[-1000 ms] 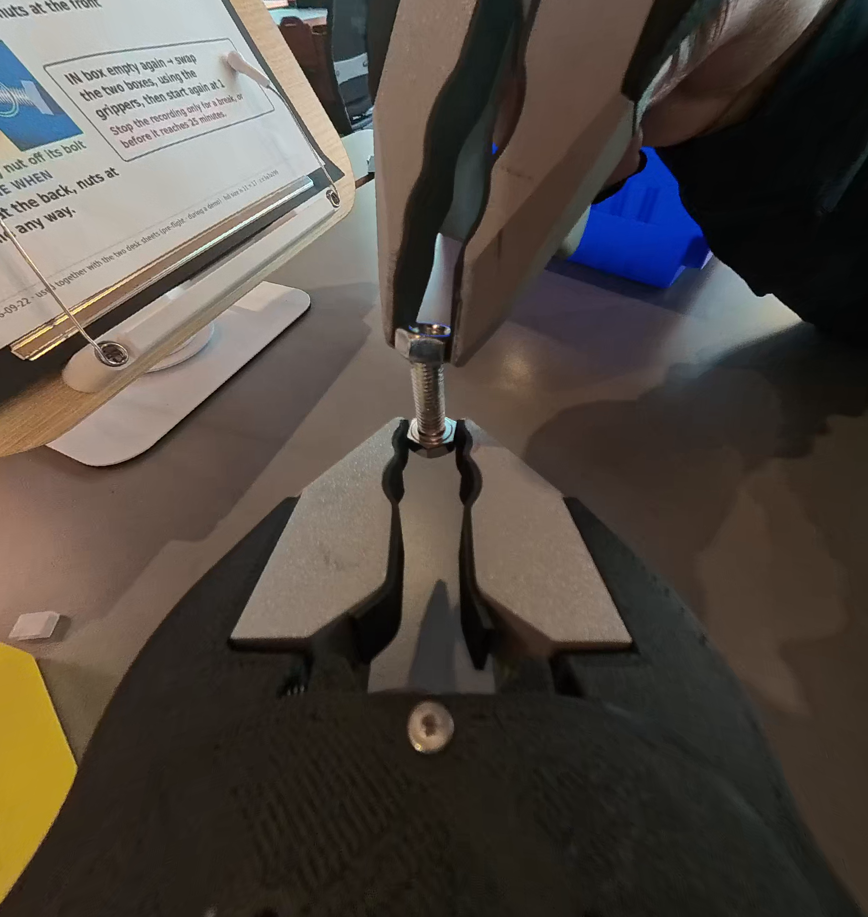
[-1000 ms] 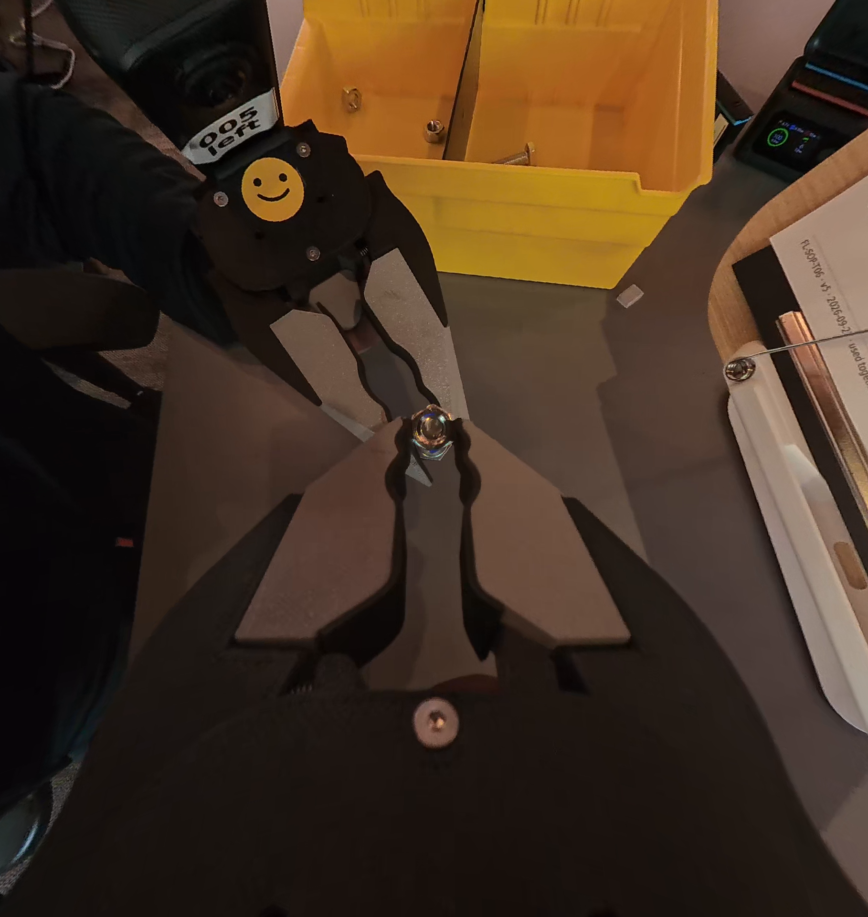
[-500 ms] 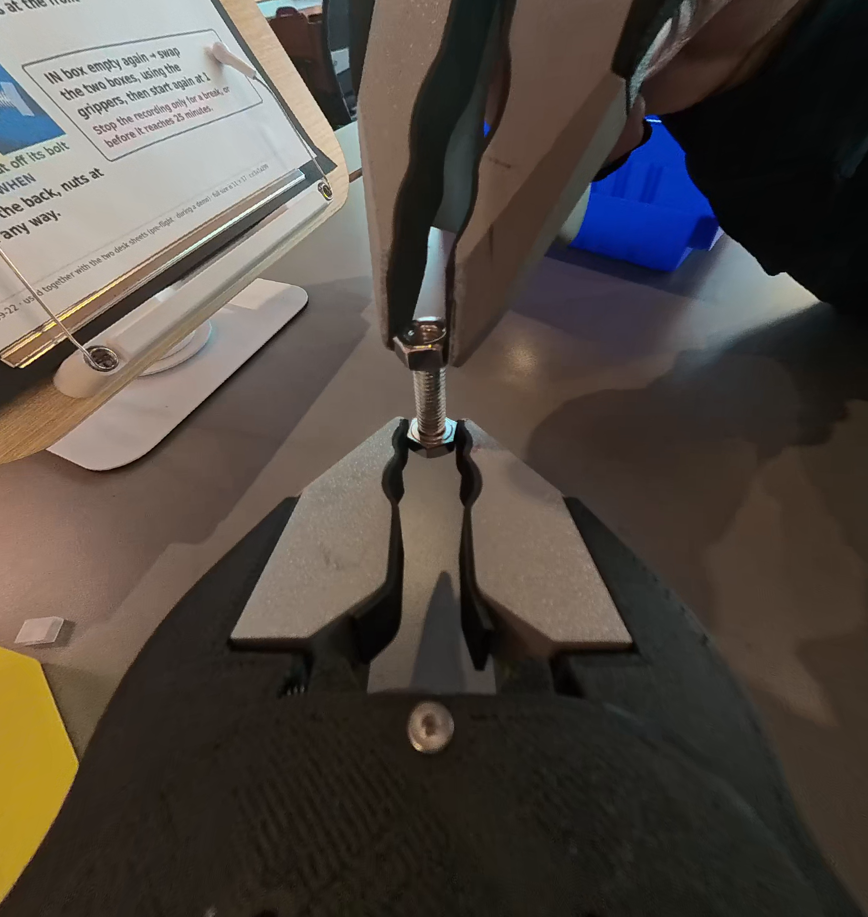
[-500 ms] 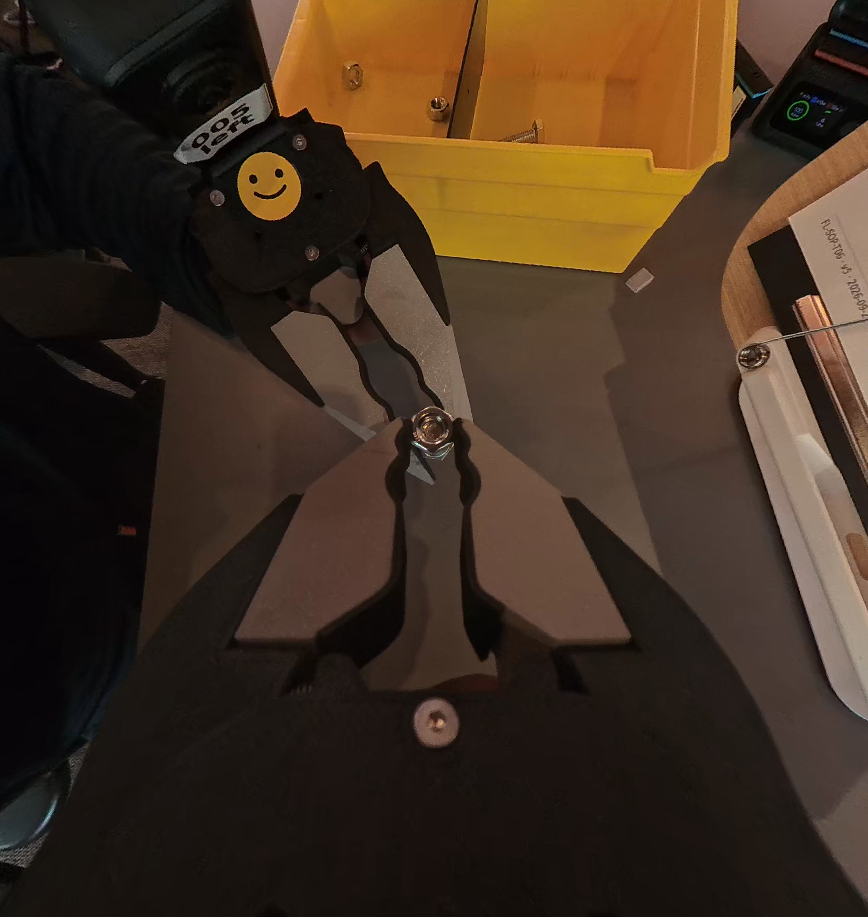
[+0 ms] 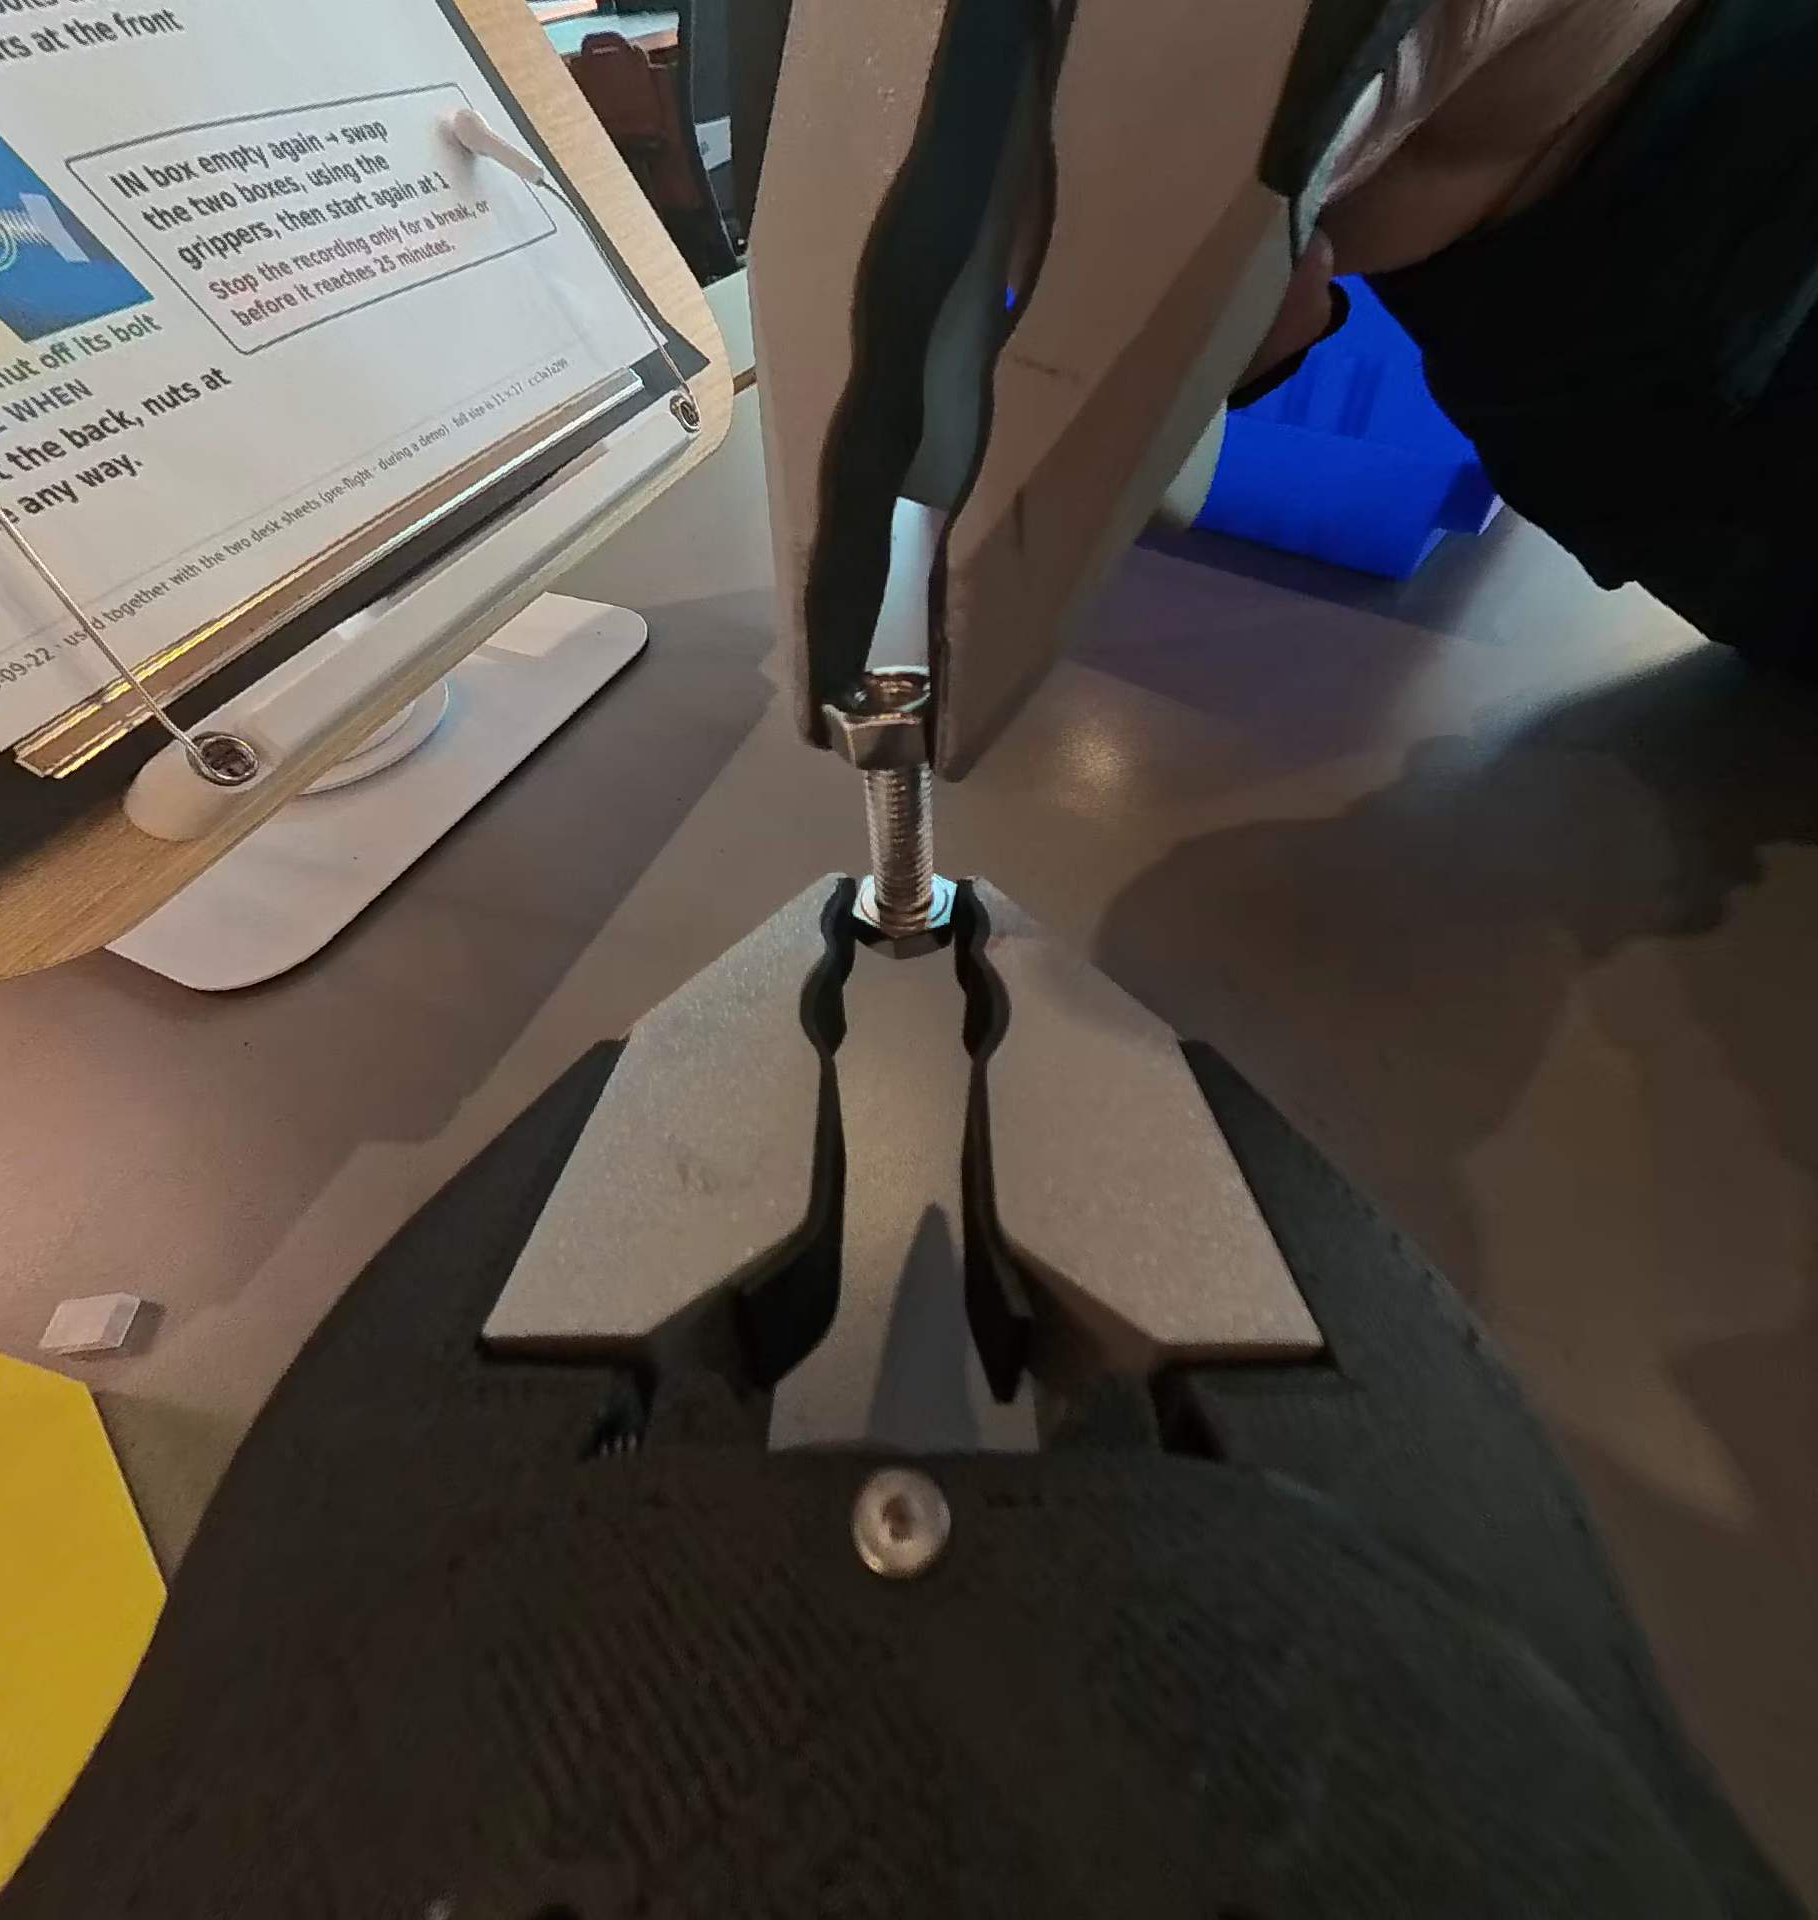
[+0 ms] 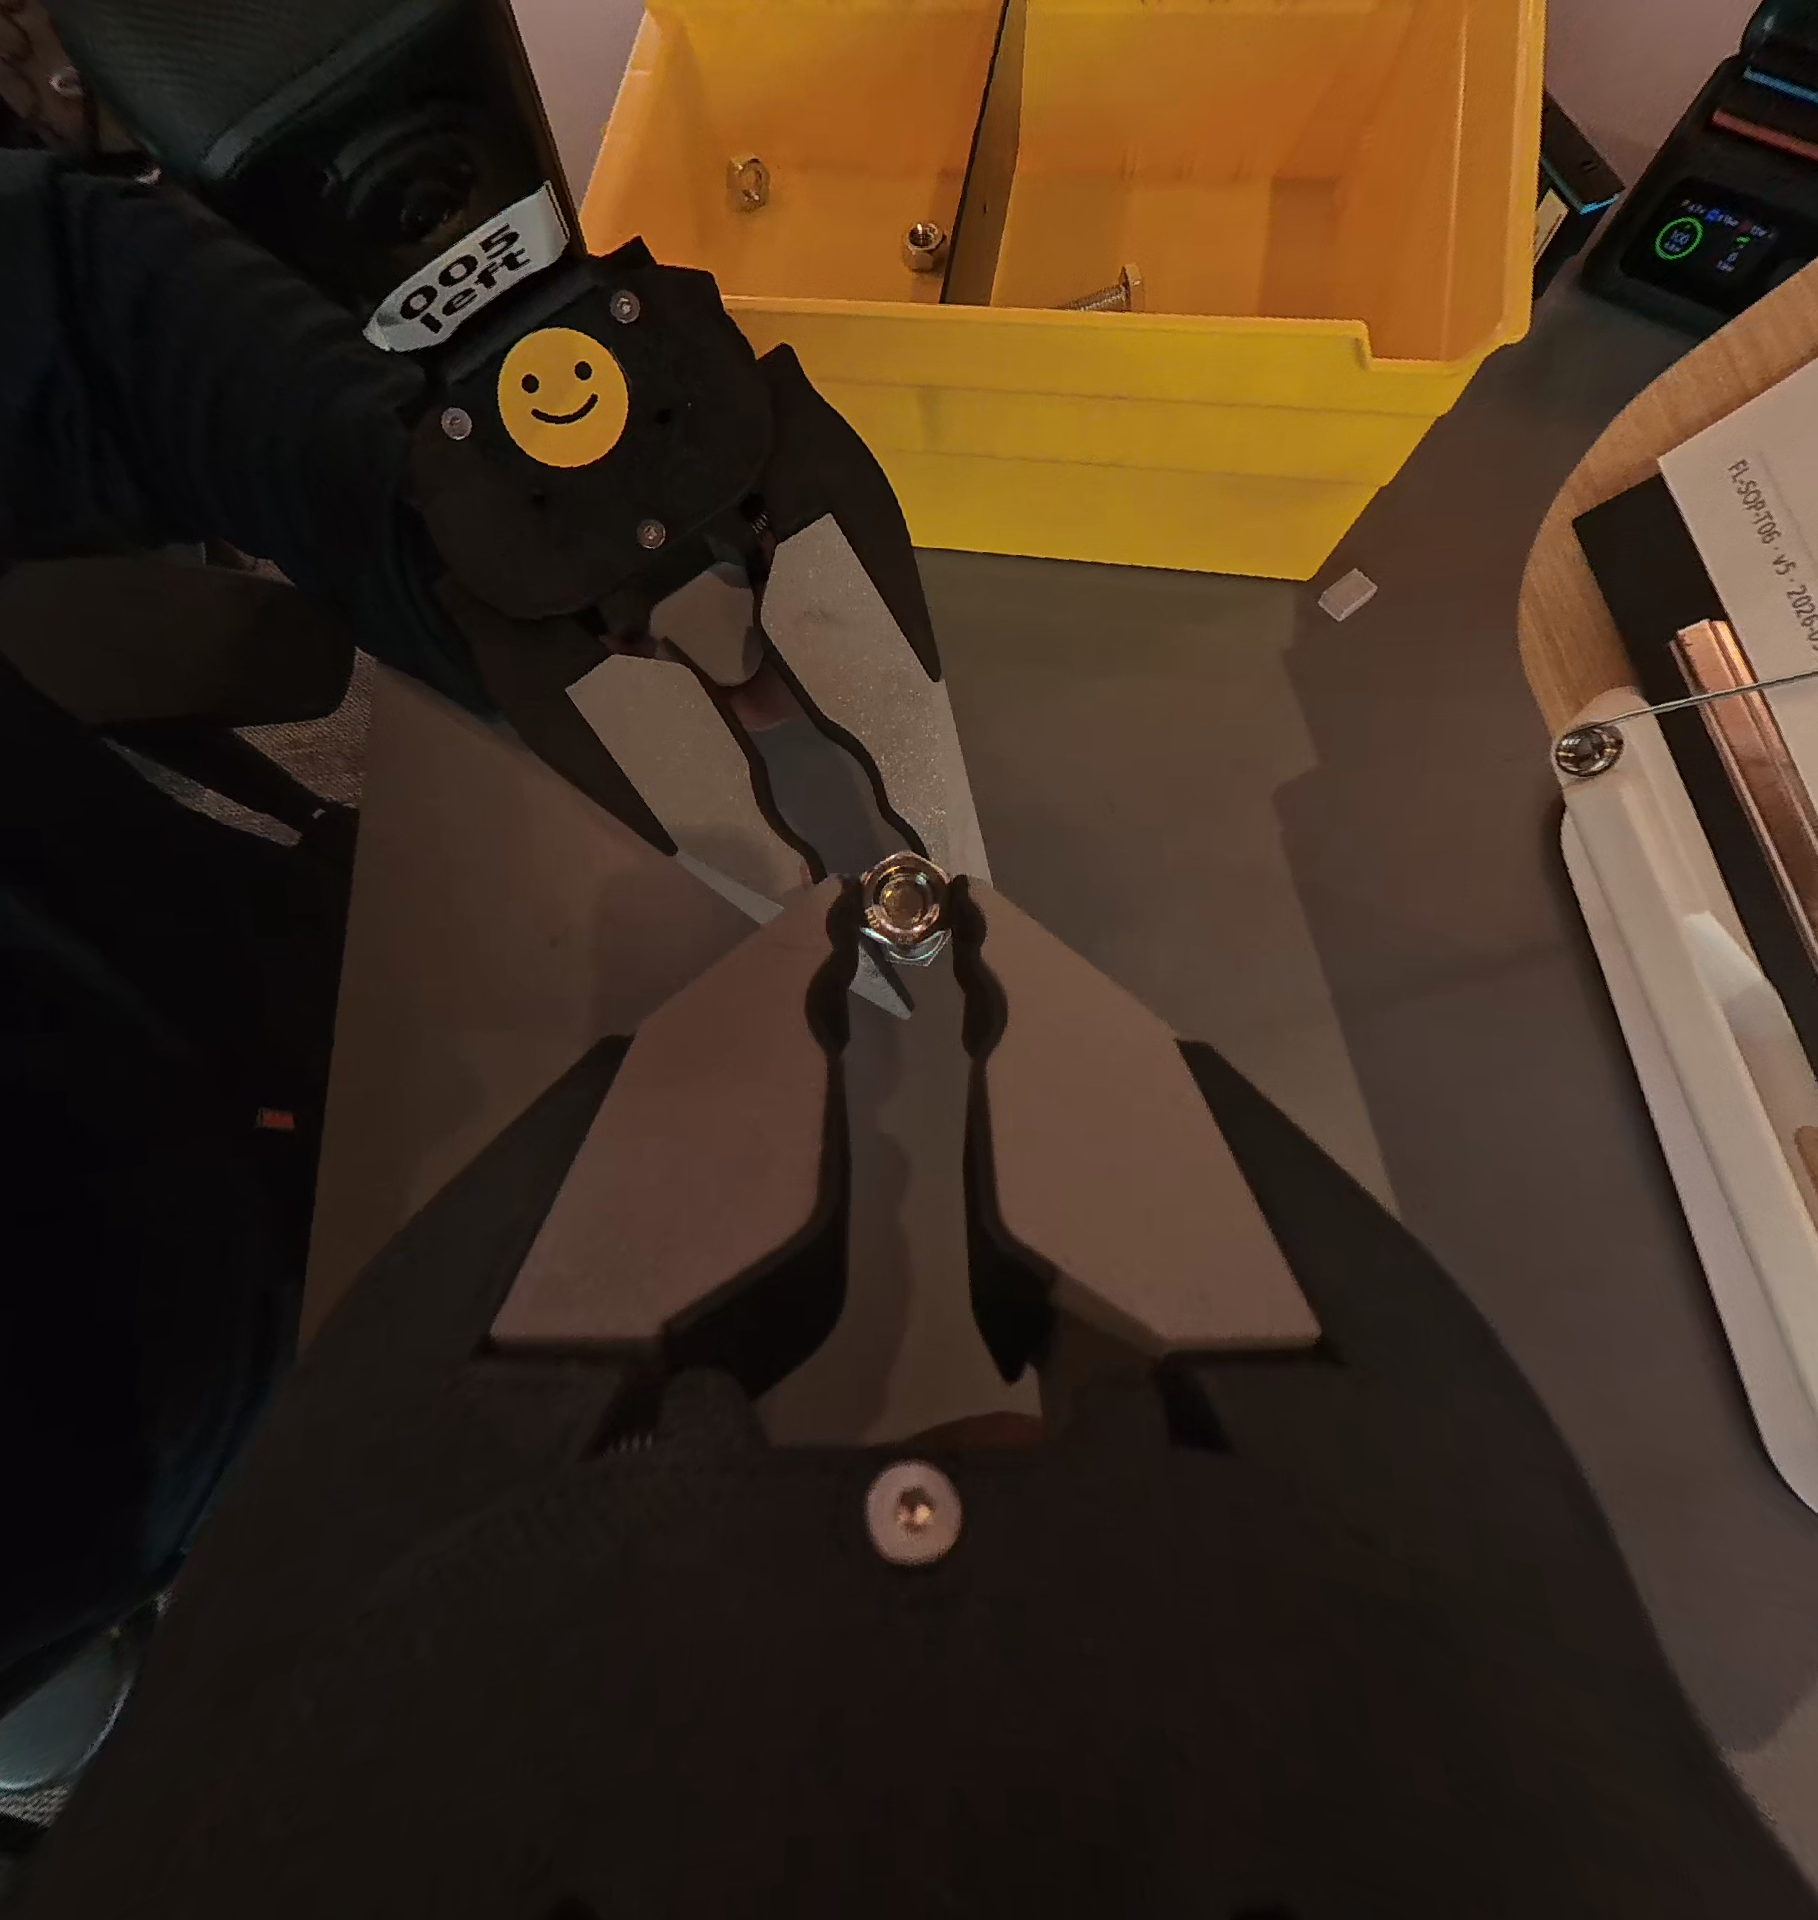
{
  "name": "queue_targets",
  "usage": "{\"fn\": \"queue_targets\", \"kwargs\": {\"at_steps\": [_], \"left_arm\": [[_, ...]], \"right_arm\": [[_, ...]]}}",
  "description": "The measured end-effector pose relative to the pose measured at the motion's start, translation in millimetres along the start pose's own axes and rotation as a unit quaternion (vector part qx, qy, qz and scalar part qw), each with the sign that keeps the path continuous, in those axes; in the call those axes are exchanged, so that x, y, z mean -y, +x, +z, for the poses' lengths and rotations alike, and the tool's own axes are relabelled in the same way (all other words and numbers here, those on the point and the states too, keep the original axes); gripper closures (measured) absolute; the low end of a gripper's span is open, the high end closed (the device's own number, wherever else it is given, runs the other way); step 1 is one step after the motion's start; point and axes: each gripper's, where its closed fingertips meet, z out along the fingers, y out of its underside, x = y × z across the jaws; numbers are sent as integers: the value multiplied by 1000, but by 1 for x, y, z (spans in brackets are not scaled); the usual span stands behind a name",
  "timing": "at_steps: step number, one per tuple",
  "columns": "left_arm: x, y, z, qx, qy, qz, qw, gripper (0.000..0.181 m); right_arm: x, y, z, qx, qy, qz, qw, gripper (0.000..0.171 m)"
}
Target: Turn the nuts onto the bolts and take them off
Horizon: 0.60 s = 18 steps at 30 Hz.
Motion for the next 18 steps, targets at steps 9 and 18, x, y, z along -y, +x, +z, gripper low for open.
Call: {"fn": "queue_targets", "kwargs": {"at_steps": [9, 18], "left_arm": [[0, 1, 0, -3, 0, -1, 1000, 164], [3, -3, -2, -2, 13, -14, 1000, 164]], "right_arm": [[-1, -1, 1, 3, -3, -1, 1000, 153], [4, -2, -7, -3, 17, -9, 1000, 133]]}}
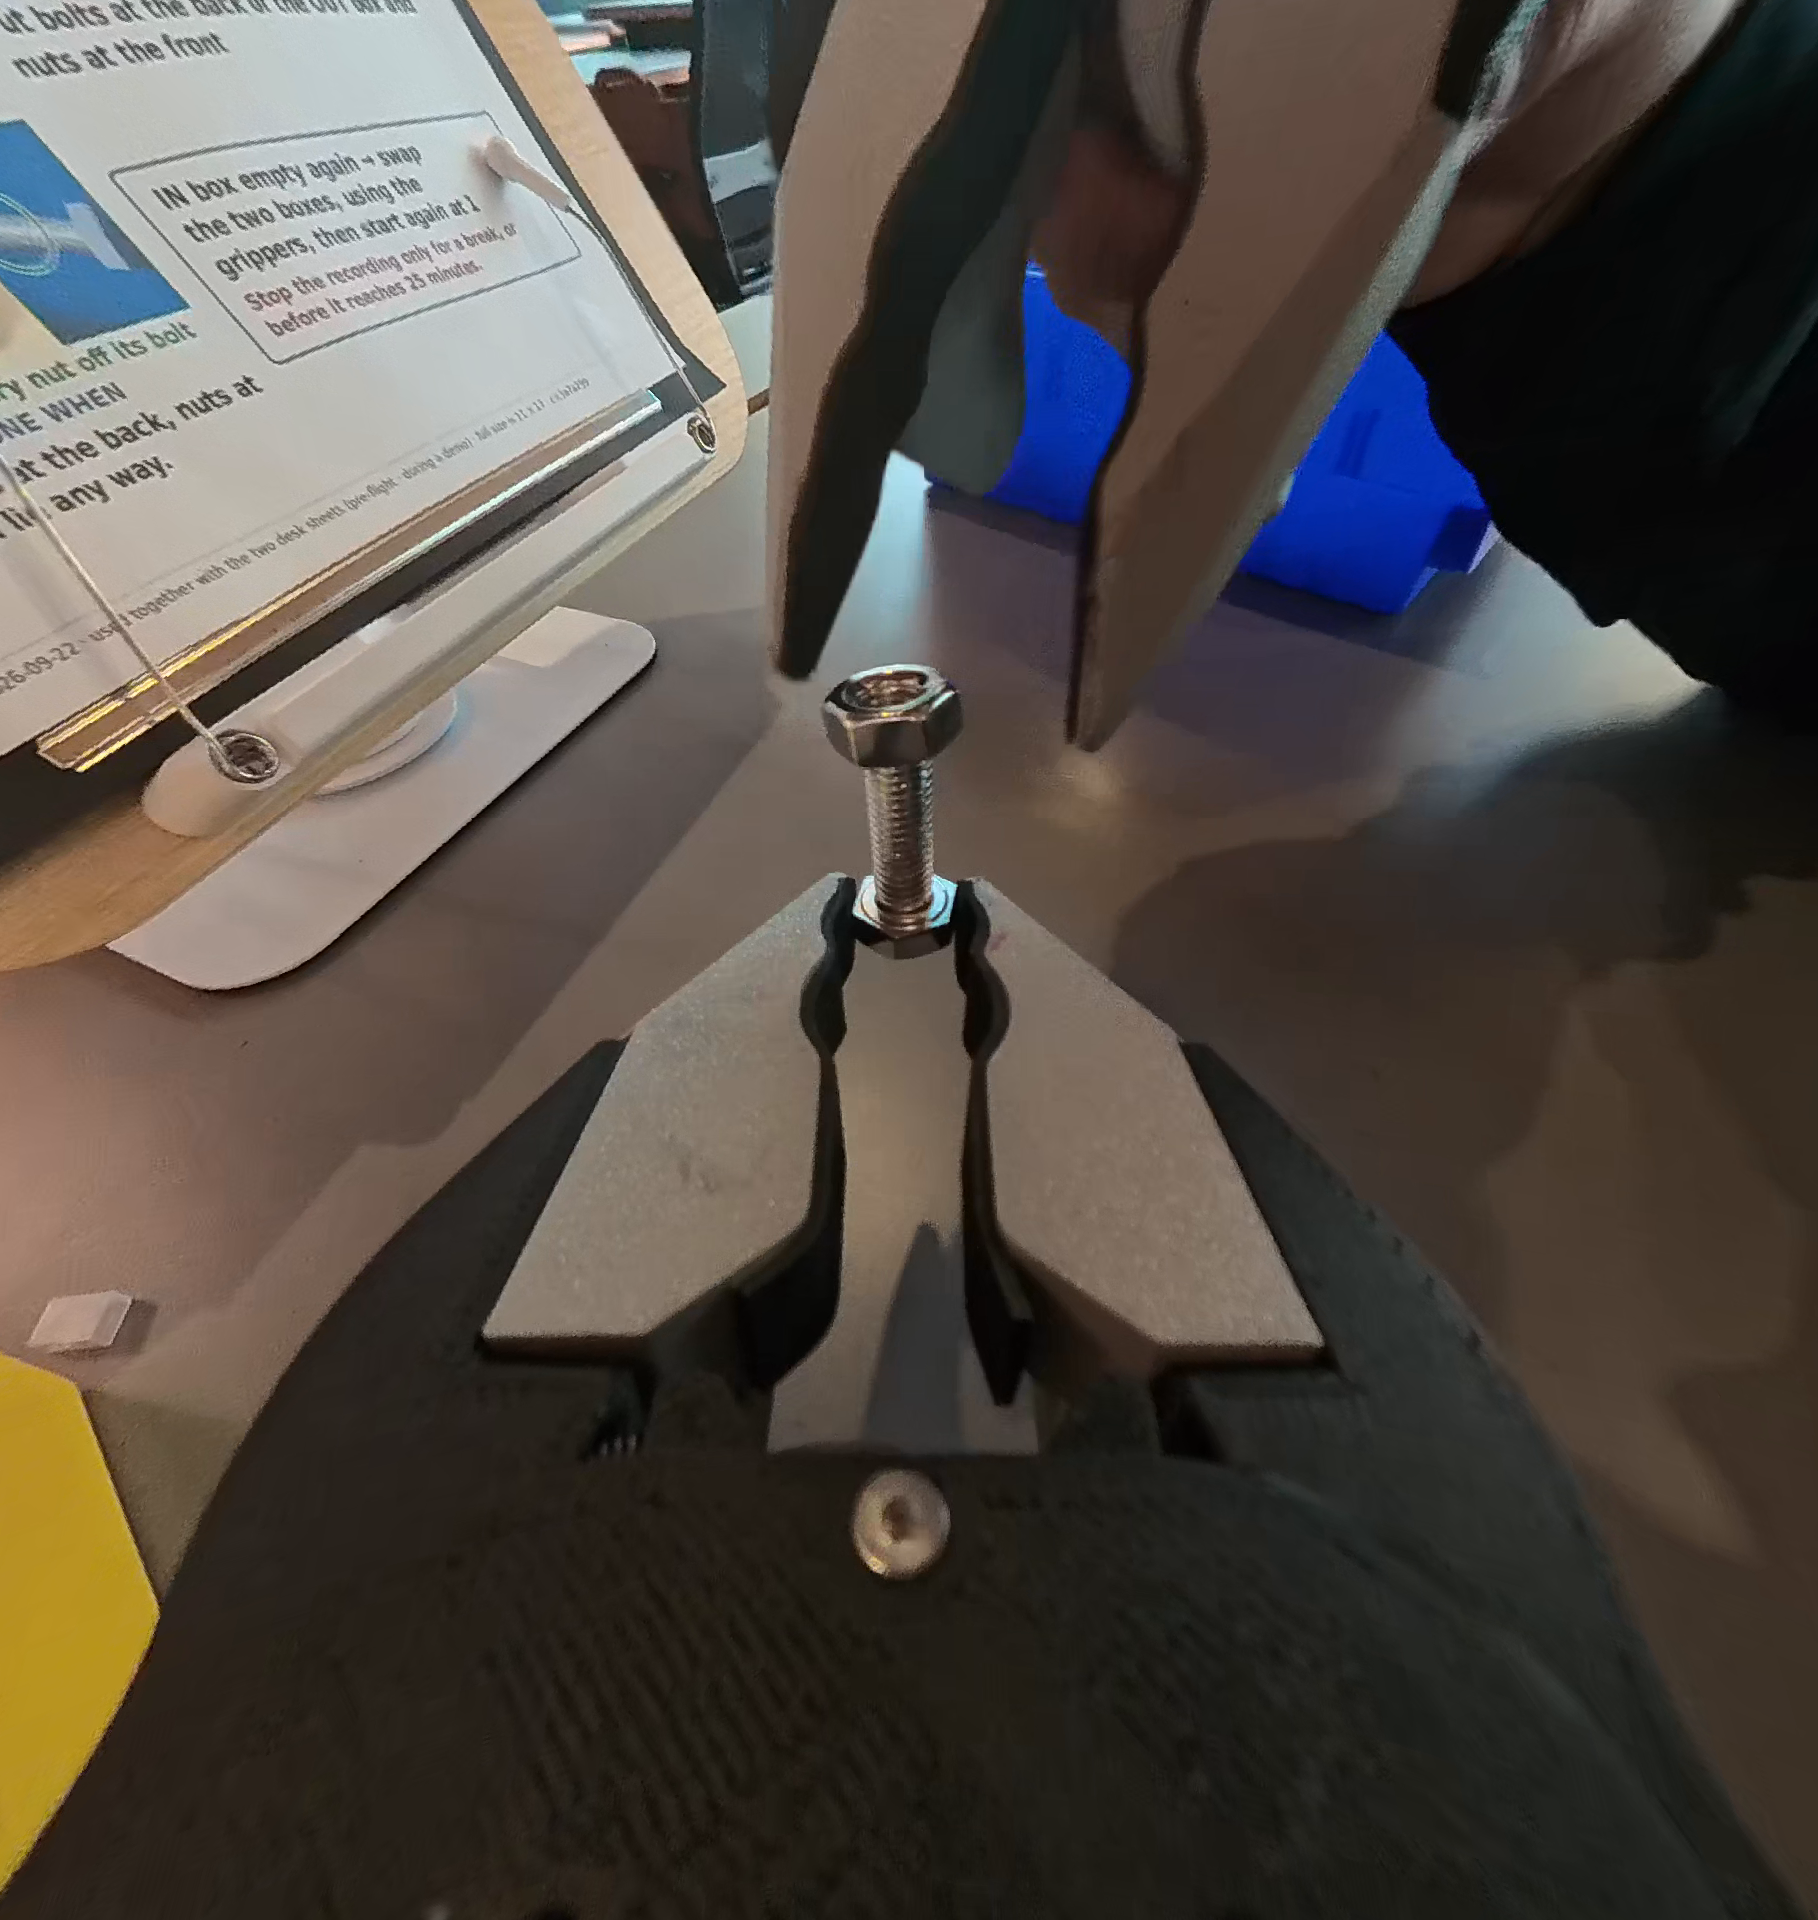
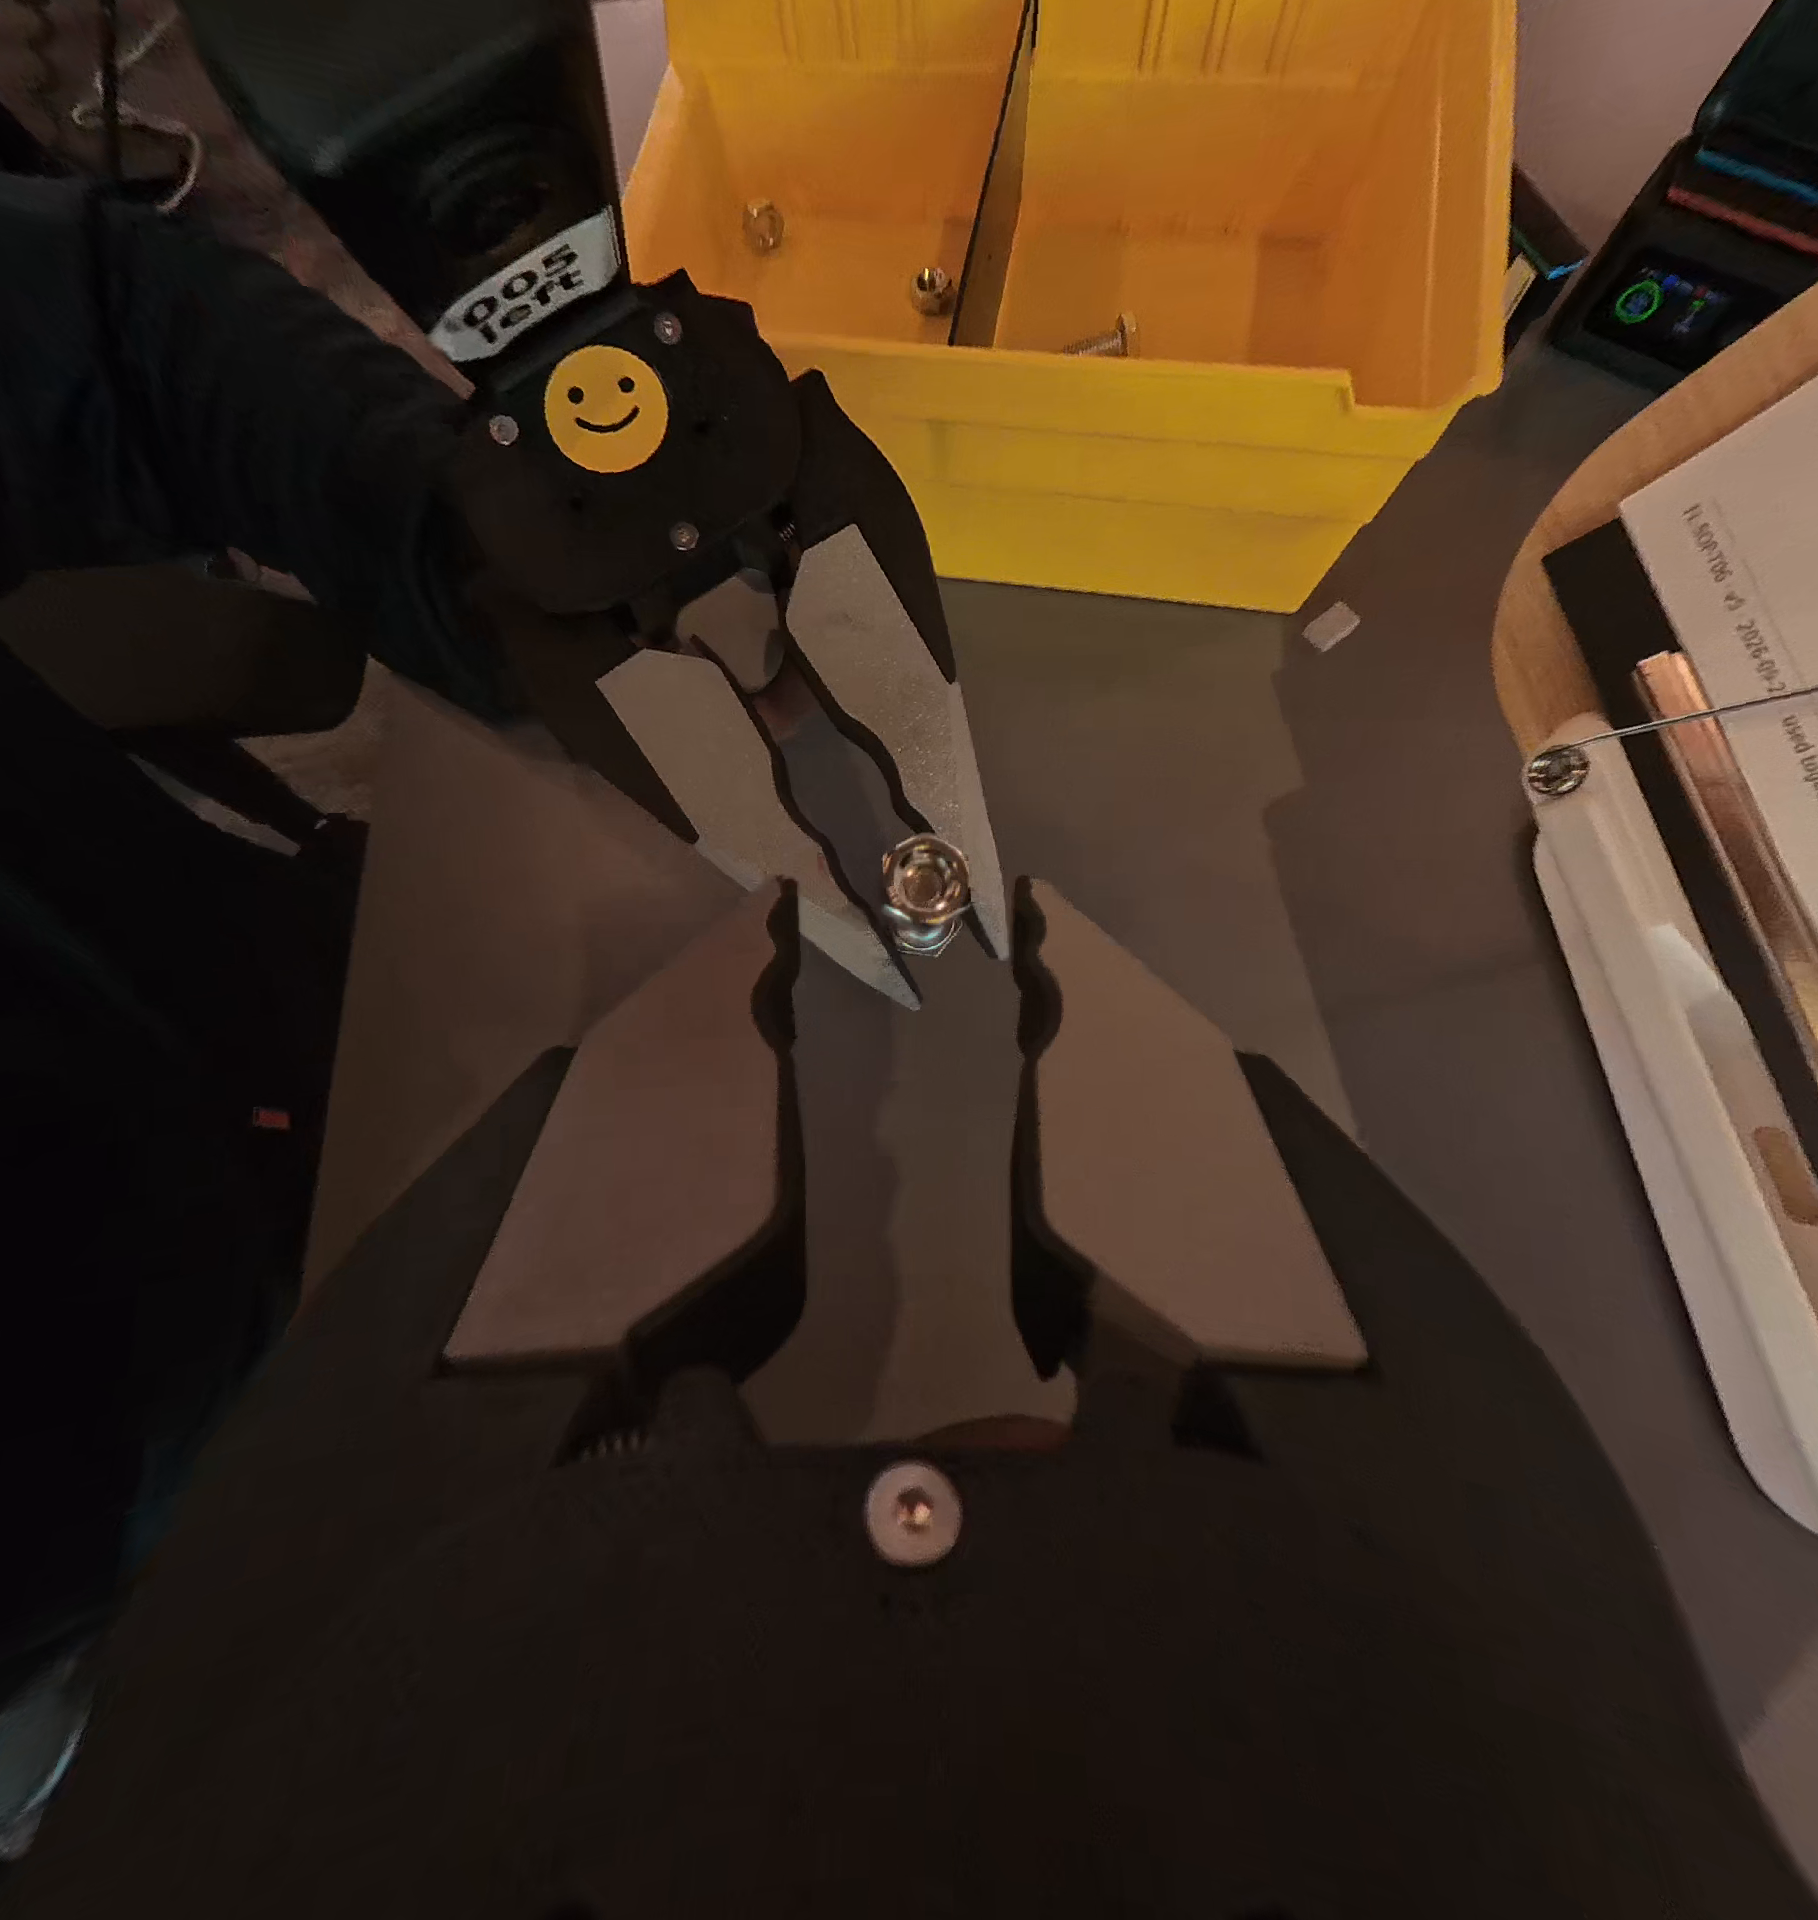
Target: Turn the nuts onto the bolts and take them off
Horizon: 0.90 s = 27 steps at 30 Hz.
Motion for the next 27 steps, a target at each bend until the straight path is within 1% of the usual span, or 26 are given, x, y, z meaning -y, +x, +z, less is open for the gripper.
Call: {"fn": "queue_targets", "kwargs": {"at_steps": [3, 6, 9, 10, 12, 15, 18, 23, 27], "left_arm": [[2, -2, -2, -6, 14, -7, 1000, 165], [6, 1, -3, -17, 26, -11, 999, 164], [8, 7, -3, -31, 32, -9, 999, 164], [9, 11, -3, -41, 37, -10, 998, 164], [13, 16, -4, -56, 49, -12, 997, 164], [15, 16, -6, -50, 52, -5, 997, 164], [15, 14, -6, -40, 52, 1, 998, 164], [13, 15, -4, -36, 46, 4, 998, 164], [11, 14, -3, -33, 41, 6, 999, 164]], "right_arm": [[2, 1, -6, -15, 43, -9, 999, 117], [-2, -3, -8, -13, 91, -4, 996, 113], [-1, -8, -11, -14, 162, 9, 987, 113], [1, -11, -13, -3, 183, 15, 983, 112], [2, -15, -15, 8, 211, 25, 977, 112], [3, -15, -21, -3, 241, 27, 970, 113], [1, -24, -23, 7, 252, 22, 967, 117], [1, -28, -19, -6, 248, 14, 969, 117], [2, -34, -17, 8, 246, 12, 969, 118]]}}
